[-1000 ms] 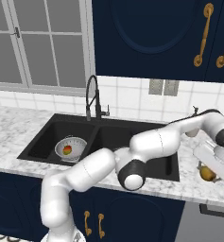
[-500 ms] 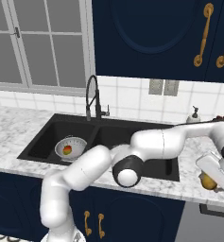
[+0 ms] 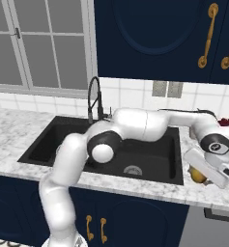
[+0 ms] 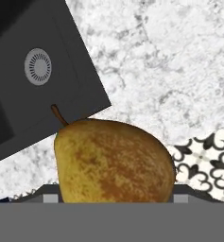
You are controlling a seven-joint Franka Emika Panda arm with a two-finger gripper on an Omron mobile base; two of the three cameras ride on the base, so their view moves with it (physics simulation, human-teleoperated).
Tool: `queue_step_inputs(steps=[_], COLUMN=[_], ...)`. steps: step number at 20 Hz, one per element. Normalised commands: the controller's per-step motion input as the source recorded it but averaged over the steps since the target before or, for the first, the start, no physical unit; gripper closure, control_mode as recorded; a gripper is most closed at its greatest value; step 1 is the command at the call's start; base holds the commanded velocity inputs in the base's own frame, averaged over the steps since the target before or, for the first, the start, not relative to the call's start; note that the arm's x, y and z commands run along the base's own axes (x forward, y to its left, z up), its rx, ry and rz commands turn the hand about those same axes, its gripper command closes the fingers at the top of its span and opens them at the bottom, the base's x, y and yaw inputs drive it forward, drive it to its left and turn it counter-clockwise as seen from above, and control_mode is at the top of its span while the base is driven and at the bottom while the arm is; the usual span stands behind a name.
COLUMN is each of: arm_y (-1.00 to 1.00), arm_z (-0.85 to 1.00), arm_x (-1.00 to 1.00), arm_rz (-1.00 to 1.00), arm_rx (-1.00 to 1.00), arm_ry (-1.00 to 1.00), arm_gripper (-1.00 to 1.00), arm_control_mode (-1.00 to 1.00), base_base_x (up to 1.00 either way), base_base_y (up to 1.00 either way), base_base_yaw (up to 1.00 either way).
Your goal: Put the colander in the sink, put the tangerine, pear, mango in the colander, and turn on the sink faucet and pour water over the colander.
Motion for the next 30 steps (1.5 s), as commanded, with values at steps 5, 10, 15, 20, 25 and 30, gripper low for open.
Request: queue_step_inputs(steps=[5, 10, 15, 20, 25, 30], arm_y=[1.00, 1.00, 1.00, 1.00, 1.00, 1.00], arm_z=[0.39, 0.57, 0.44, 0.59, 0.29, 0.00], arm_x=[0.12, 0.31, 0.13, 0.00, -0.13, -0.24], arm_rz=[-0.05, 0.00, 0.01, 0.08, 0.10, 0.13], arm_rx=[-0.22, -0.05, -0.02, 0.00, 0.00, 0.00], arm_ry=[-0.10, 0.00, 0.00, 0.02, 0.05, 0.02], arm_gripper=[1.00, 1.00, 1.00, 1.00, 1.00, 1.00], arm_control_mode=[-1.00, -1.00, -1.00, -1.00, -1.00, -1.00], base_base_x=[0.00, 0.00, 0.00, 0.00, 0.00, 0.00], base_base_y=[0.00, 0.00, 0.00, 0.00, 0.00, 0.00], base_base_yaw=[0.00, 0.00, 0.00, 0.00, 0.00, 0.00])
